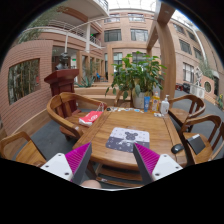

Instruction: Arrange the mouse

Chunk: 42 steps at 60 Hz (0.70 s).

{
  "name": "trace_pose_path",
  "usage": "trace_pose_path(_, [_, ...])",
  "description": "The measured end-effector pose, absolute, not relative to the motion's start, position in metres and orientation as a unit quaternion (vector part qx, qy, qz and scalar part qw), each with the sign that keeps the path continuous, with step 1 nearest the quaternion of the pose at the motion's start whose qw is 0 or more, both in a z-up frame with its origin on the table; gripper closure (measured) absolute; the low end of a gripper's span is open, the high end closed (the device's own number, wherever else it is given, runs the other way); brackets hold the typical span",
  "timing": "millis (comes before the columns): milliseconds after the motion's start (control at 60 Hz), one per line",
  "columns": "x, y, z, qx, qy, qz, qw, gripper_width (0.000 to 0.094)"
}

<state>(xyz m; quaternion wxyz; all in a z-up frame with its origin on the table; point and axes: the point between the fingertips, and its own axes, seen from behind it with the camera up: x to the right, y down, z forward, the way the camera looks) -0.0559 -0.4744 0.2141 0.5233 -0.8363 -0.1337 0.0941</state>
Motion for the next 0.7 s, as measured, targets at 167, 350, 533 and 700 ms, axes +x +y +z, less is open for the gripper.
trace_pose_path(167, [-0.018, -0.458, 0.157, -0.860, -0.110, 0.073, 0.493, 0.0087])
trace_pose_path(350, [0.069, -0.420, 0.067, -0.893, -0.050, 0.033, 0.447, 0.0086])
trace_pose_path(533, [0.161, -0.371, 0.024, -0.896, 0.012, 0.004, 0.444, 0.0087])
trace_pose_path(700, [0.226, -0.318, 0.014, -0.883, 0.053, -0.018, 0.466, 0.0087])
